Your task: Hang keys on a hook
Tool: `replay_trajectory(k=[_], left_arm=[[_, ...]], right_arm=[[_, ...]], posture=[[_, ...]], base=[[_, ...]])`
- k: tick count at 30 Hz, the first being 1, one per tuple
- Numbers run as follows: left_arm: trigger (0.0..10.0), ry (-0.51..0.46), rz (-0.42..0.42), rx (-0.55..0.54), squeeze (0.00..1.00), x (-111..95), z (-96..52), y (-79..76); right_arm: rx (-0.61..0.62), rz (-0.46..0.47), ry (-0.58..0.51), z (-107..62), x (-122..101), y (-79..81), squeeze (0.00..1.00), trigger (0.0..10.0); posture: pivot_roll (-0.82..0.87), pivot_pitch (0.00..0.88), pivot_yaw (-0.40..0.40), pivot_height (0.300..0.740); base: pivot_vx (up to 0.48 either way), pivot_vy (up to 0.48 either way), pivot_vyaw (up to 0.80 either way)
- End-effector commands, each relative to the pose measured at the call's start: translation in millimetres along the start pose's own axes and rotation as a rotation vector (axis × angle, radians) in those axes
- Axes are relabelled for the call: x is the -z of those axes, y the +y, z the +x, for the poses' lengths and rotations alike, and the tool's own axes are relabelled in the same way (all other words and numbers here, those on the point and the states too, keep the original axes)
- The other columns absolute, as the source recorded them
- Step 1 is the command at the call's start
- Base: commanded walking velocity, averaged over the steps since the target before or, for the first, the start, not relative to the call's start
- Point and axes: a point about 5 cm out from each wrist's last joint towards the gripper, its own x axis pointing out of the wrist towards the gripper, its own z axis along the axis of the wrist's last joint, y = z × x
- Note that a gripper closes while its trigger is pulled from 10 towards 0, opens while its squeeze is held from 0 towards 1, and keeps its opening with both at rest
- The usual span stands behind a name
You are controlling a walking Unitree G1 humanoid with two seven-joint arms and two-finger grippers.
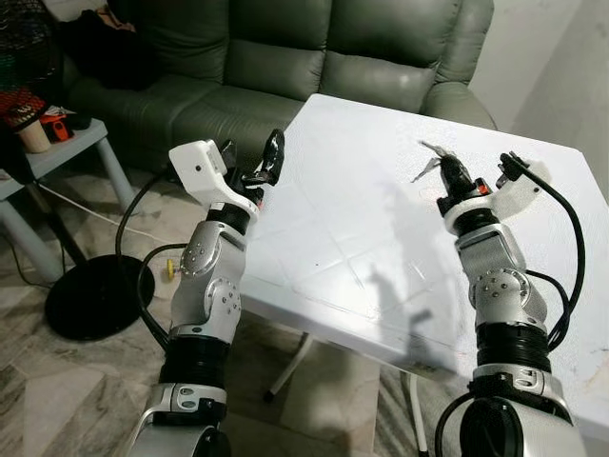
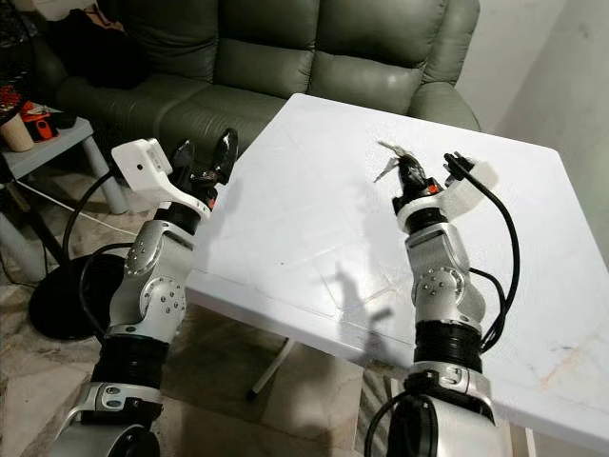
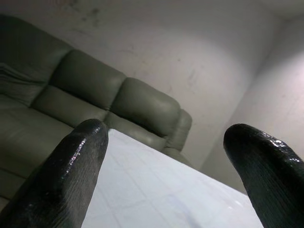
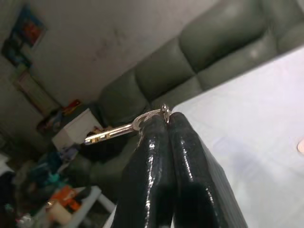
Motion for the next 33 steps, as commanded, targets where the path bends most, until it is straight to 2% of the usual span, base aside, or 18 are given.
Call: replay_trajectory(k=[1,5,8,12,15,16,18,20,21,24,28,32,33], left_arm=[[10.0,-0.020,0.043,0.033,0.00,-7,7.6,-9.1],[10.0,-0.037,0.060,0.003,0.00,-14,2.9,-5.2],[10.0,-0.044,0.076,-0.015,0.00,-17,-1.5,-2.7],[10.0,-0.044,0.120,-0.030,0.00,-14,-12.9,4.8],[10.0,-0.017,0.160,-0.045,0.00,-5,-21.4,12.3],[10.0,-0.017,0.160,-0.045,0.00,-5,-21.4,12.3],[10.0,0.008,0.186,-0.060,0.00,2,-28.0,18.0],[10.0,0.030,0.204,-0.090,0.00,7,-35.0,26.3],[10.0,0.035,0.205,-0.097,0.00,8,-38.7,29.3],[10.0,0.049,0.222,-0.101,0.00,13,-49.7,36.4],[10.0,0.109,0.234,-0.092,0.00,25,-61.1,48.8],[10.0,0.111,0.223,-0.059,0.00,26,-64.7,49.7],[10.0,0.116,0.247,-0.048,0.00,26,-66.7,49.8]], right_arm=[[-0.036,-0.096,-0.042,-2.7,-5,7.2,0.00,10.0],[-0.064,-0.203,-0.069,-10.8,0,20.5,0.00,10.0],[-0.102,-0.242,-0.090,-17.4,3,28.1,0.00,10.0],[-0.109,-0.231,-0.095,-28.7,15,35.8,0.00,10.0],[-0.136,-0.357,-0.070,-38.3,32,37.8,0.00,10.0],[-0.136,-0.357,-0.070,-38.3,32,37.8,0.00,10.0],[-0.154,-0.393,-0.045,-44.4,42,35.7,0.00,10.0],[-0.185,-0.532,-0.044,-50.4,48,32.8,0.00,10.0],[-0.187,-0.551,-0.038,-53.4,50,30.6,0.00,10.0],[-0.174,-0.543,-0.010,-60.2,54,21.4,0.00,10.0],[-0.170,-0.583,0.032,-65.2,62,6.4,0.00,10.0],[-0.171,-0.601,0.040,-67.6,63,-1.4,0.00,10.0],[-0.163,-0.613,0.041,-68.7,62,-4.9,0.00,10.0]], posture=[[-0.01,0.000,-0.056,0.736],[-0.01,0.000,-0.052,0.736],[0.00,0.000,-0.056,0.736],[0.01,0.000,-0.060,0.736],[0.01,0.000,-0.055,0.736],[0.01,0.000,-0.055,0.736],[0.01,0.000,-0.052,0.736],[0.01,0.000,-0.048,0.736],[0.00,0.000,-0.044,0.736],[0.00,0.000,-0.037,0.736],[0.00,0.000,-0.024,0.736],[0.00,0.000,-0.025,0.736],[0.00,0.000,-0.025,0.736]], base=[[0.000,0.000,0.00],[0.000,0.000,0.00],[0.000,0.000,0.00],[0.000,0.000,0.00],[0.000,0.000,0.00],[0.000,0.000,0.00],[0.000,0.000,0.00],[0.000,0.000,0.00],[0.000,0.000,0.00],[0.000,0.000,0.00],[0.000,0.000,0.00],[0.000,0.000,0.00],[0.000,0.000,0.00]])
